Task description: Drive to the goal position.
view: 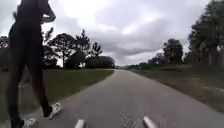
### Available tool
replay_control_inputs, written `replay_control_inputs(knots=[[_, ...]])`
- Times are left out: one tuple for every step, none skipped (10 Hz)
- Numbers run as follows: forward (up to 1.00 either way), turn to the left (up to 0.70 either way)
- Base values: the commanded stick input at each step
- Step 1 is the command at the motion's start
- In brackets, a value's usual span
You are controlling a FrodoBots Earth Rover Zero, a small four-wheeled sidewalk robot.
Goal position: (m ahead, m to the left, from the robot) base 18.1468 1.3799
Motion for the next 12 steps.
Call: replay_control_inputs(knots=[[0.7, 0.0], [0.7, 0.0], [0.7, 0.0], [0.7, 0.0], [0.7, 0.0], [0.7, 0.0], [0.7, 0.0], [0.7, 0.0], [0.7, 0.0], [0.7, 0.0], [0.7, 0.0], [0.7, 0.0]])
